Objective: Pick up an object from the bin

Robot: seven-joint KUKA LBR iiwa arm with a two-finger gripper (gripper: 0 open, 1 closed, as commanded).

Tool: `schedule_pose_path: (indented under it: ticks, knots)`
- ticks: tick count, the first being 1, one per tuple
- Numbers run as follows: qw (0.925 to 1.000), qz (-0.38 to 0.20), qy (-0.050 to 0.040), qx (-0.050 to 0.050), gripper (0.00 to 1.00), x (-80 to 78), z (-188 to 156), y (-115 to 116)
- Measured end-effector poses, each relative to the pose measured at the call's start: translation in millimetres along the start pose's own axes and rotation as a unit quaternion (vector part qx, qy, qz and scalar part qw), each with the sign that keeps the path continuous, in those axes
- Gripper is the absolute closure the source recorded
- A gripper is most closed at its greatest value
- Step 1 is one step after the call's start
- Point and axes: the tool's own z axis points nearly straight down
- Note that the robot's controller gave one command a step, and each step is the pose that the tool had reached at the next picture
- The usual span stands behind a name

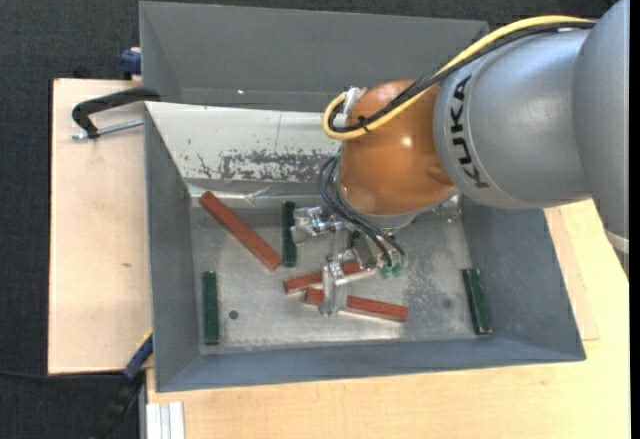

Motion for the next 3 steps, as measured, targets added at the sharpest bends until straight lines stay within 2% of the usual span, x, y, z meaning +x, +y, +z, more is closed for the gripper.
schedule_pose_path:
  ticks: [1,2,3]
  knots:
    - [0.994,-0.11,0.0004,-0.001,0.0,-1.9,51,-12]
    - [0.9938,-0.111,-0.0018,0.0,1.0,-46.0,50,-82]
    - [0.9938,-0.111,-0.0017,0.0,1.0,-46.0,50,-82]
